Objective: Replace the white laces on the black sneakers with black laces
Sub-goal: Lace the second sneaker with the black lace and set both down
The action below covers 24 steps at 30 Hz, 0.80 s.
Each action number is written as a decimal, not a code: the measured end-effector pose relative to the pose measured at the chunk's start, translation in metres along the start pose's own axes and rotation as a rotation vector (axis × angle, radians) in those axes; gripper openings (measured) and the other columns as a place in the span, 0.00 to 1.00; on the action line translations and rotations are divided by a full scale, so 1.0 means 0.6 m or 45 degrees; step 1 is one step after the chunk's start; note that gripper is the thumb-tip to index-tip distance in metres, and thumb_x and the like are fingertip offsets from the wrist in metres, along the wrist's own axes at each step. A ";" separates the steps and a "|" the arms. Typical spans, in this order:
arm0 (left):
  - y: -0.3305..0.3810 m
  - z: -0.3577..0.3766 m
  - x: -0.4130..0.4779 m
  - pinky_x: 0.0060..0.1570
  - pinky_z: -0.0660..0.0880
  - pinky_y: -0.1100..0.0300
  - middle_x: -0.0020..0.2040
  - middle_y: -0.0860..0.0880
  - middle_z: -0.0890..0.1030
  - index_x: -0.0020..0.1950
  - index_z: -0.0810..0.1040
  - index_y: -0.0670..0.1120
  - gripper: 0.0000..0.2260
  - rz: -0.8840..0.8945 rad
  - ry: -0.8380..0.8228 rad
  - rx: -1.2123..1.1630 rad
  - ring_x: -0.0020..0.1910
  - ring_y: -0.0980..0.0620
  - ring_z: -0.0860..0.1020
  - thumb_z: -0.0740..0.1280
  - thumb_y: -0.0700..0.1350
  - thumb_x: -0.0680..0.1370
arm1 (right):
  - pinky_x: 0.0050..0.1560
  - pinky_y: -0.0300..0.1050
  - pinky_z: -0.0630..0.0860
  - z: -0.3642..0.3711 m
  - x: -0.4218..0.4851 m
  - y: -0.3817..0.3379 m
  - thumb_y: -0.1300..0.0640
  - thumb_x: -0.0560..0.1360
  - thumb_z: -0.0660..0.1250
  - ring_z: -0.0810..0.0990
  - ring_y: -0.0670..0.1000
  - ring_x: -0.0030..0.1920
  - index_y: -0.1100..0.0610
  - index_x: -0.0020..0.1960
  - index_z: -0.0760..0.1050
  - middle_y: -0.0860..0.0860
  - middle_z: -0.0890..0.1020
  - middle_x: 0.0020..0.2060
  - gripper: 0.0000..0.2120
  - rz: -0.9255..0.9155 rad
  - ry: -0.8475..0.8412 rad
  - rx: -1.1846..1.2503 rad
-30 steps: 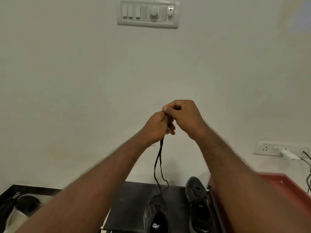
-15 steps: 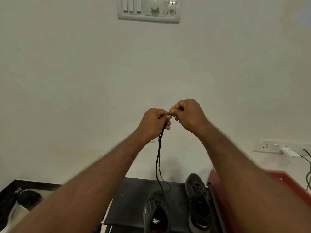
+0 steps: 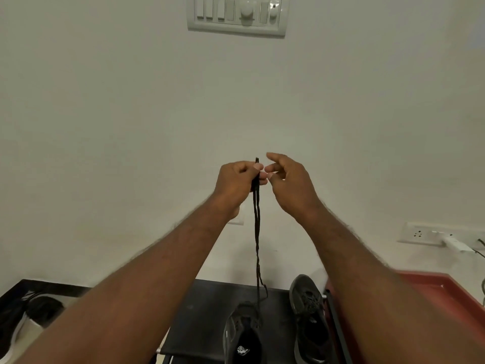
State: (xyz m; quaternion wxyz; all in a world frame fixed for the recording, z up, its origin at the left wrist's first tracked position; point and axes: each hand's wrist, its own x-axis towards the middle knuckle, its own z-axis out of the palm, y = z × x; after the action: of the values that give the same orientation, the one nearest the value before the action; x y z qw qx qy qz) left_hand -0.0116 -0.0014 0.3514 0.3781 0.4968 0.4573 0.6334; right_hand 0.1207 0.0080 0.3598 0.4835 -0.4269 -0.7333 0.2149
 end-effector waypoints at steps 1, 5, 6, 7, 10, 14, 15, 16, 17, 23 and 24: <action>0.013 0.002 0.009 0.50 0.81 0.56 0.44 0.42 0.85 0.51 0.82 0.39 0.06 -0.013 0.024 -0.051 0.42 0.48 0.85 0.67 0.41 0.80 | 0.53 0.35 0.77 0.003 0.002 0.002 0.65 0.81 0.63 0.79 0.39 0.48 0.54 0.72 0.72 0.50 0.81 0.57 0.20 0.027 0.030 0.004; 0.053 0.010 0.047 0.49 0.81 0.56 0.47 0.42 0.85 0.52 0.81 0.41 0.06 -0.020 0.083 -0.160 0.45 0.46 0.85 0.66 0.41 0.81 | 0.52 0.39 0.74 0.016 0.003 0.011 0.59 0.80 0.68 0.78 0.41 0.46 0.54 0.72 0.71 0.47 0.78 0.58 0.21 0.109 0.039 -0.027; 0.058 0.012 0.052 0.50 0.81 0.57 0.47 0.42 0.85 0.53 0.81 0.41 0.06 -0.017 0.090 -0.164 0.46 0.47 0.85 0.66 0.41 0.81 | 0.53 0.40 0.75 0.020 0.002 0.014 0.58 0.79 0.69 0.79 0.42 0.47 0.54 0.71 0.71 0.48 0.78 0.58 0.21 0.134 0.035 -0.024; 0.061 0.012 0.054 0.49 0.81 0.57 0.47 0.42 0.85 0.53 0.81 0.41 0.06 -0.017 0.093 -0.159 0.46 0.47 0.85 0.65 0.42 0.81 | 0.55 0.42 0.76 0.022 -0.001 0.019 0.57 0.79 0.69 0.79 0.44 0.49 0.54 0.70 0.72 0.48 0.78 0.58 0.20 0.160 0.019 -0.026; 0.049 0.012 0.043 0.48 0.82 0.56 0.45 0.44 0.85 0.52 0.80 0.42 0.06 -0.001 0.094 -0.108 0.43 0.49 0.85 0.65 0.42 0.82 | 0.55 0.43 0.75 0.038 -0.023 0.052 0.55 0.79 0.70 0.79 0.48 0.54 0.54 0.70 0.72 0.50 0.78 0.59 0.20 0.271 -0.090 -0.075; -0.020 -0.013 0.012 0.40 0.79 0.59 0.38 0.46 0.82 0.49 0.81 0.41 0.07 0.079 0.034 0.290 0.32 0.54 0.79 0.65 0.42 0.81 | 0.55 0.42 0.73 0.066 -0.080 0.141 0.56 0.78 0.71 0.77 0.49 0.57 0.56 0.68 0.74 0.52 0.78 0.60 0.19 0.475 -0.369 -0.249; -0.050 -0.024 0.003 0.37 0.78 0.59 0.37 0.47 0.82 0.48 0.81 0.41 0.07 0.078 -0.010 0.420 0.30 0.54 0.78 0.65 0.42 0.81 | 0.55 0.42 0.72 0.075 -0.103 0.172 0.56 0.77 0.71 0.77 0.50 0.57 0.56 0.67 0.75 0.54 0.78 0.61 0.19 0.532 -0.444 -0.305; -0.076 -0.035 -0.007 0.37 0.77 0.60 0.37 0.47 0.82 0.48 0.81 0.41 0.07 0.065 -0.048 0.526 0.29 0.54 0.78 0.65 0.42 0.81 | 0.54 0.41 0.71 0.082 -0.123 0.200 0.56 0.77 0.72 0.77 0.51 0.57 0.57 0.66 0.75 0.54 0.79 0.61 0.19 0.590 -0.503 -0.349; -0.104 -0.046 -0.016 0.37 0.77 0.60 0.37 0.47 0.83 0.48 0.81 0.41 0.07 0.031 -0.073 0.607 0.30 0.54 0.78 0.65 0.42 0.81 | 0.53 0.41 0.71 0.089 -0.144 0.229 0.56 0.77 0.72 0.78 0.52 0.58 0.58 0.65 0.76 0.55 0.79 0.60 0.18 0.650 -0.545 -0.380; -0.268 -0.094 -0.081 0.35 0.72 0.68 0.37 0.51 0.83 0.45 0.81 0.46 0.08 -0.196 0.069 0.718 0.34 0.57 0.79 0.65 0.44 0.81 | 0.52 0.50 0.79 0.151 -0.254 0.359 0.57 0.78 0.68 0.79 0.56 0.44 0.58 0.47 0.77 0.57 0.81 0.43 0.04 0.994 -0.809 -0.452; -0.289 -0.100 -0.087 0.35 0.72 0.67 0.37 0.51 0.83 0.44 0.81 0.47 0.09 -0.234 0.101 0.695 0.34 0.57 0.79 0.64 0.44 0.81 | 0.50 0.50 0.79 0.162 -0.265 0.372 0.58 0.78 0.67 0.78 0.56 0.42 0.57 0.45 0.75 0.56 0.79 0.41 0.04 1.033 -0.833 -0.451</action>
State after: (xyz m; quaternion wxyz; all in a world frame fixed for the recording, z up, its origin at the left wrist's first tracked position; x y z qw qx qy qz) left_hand -0.0541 -0.0110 0.1659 0.2681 0.5113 0.6684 0.4690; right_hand 0.1539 0.0057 0.0710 0.0296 -0.6611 -0.6470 0.3787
